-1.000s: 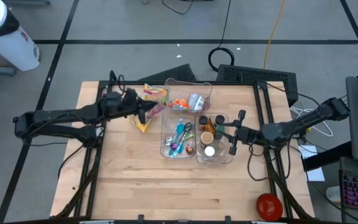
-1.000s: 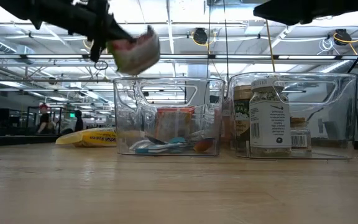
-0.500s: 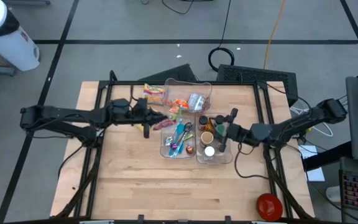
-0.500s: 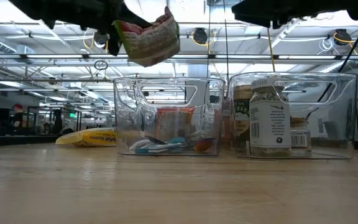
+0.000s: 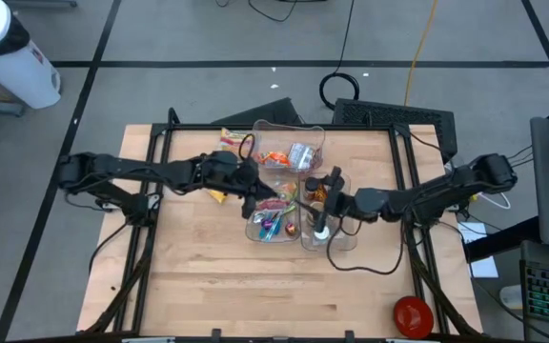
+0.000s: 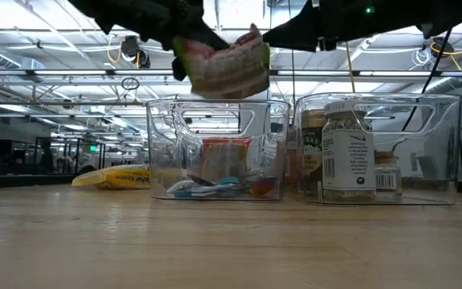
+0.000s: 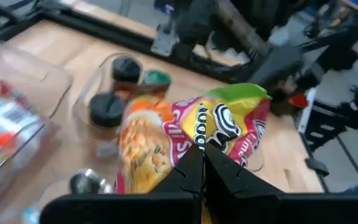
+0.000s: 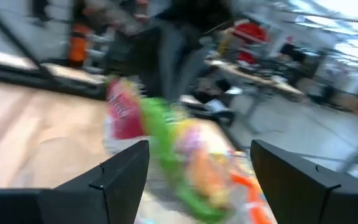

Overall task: Pick & Place Food Item
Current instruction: Put the green noodle pack into the top transparent bin

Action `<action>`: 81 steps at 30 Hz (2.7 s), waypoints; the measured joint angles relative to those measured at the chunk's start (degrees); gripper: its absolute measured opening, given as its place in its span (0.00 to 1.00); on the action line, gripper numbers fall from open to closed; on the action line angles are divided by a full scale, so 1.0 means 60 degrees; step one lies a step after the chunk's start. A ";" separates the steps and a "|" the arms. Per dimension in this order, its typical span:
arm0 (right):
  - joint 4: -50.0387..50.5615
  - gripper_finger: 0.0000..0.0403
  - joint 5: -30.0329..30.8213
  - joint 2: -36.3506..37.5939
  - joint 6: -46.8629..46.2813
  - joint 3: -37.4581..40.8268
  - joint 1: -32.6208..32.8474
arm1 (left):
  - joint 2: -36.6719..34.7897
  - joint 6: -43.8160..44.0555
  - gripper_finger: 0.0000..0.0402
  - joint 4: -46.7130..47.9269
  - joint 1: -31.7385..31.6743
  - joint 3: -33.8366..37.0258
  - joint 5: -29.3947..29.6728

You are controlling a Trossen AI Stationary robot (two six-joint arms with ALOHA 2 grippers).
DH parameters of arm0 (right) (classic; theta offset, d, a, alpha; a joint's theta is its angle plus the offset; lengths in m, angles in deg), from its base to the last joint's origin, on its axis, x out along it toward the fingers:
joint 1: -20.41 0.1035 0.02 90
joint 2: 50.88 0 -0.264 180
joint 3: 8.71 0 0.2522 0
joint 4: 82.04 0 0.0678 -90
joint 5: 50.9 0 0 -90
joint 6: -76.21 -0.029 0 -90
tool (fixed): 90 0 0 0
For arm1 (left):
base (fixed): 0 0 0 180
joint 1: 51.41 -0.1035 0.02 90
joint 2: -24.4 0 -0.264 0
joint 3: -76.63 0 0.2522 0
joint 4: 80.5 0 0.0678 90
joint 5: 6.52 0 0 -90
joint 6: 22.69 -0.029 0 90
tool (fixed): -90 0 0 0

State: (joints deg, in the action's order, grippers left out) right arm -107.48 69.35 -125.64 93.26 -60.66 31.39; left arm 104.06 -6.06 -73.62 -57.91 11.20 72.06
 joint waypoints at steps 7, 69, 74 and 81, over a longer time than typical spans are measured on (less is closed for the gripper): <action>0.0066 0.66 -0.2532 -0.0309 -0.0228 0.0012 -0.0310 | 0.0124 -0.0154 0.02 0.0226 0.0141 -0.0318 0.0087; 0.0636 0.00 0.0068 -0.0351 0.2691 0.0028 -0.5196 | -0.1749 -0.0545 0.12 0.1608 -0.0555 -0.0311 0.2922; 0.1083 0.00 -0.1290 -0.0809 0.2804 0.0028 -0.5455 | -0.1749 -0.0686 0.12 0.1490 -0.0562 -0.0311 0.2932; 0.1204 0.04 -0.1825 -0.1013 0.2760 0.0028 -0.5481 | -0.1749 -0.0710 0.12 0.1455 -0.0555 -0.0311 0.2867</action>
State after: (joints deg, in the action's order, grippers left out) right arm -100.25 58.40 -131.72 109.82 -60.49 -1.50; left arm 93.57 -10.32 -64.89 -61.23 9.33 89.27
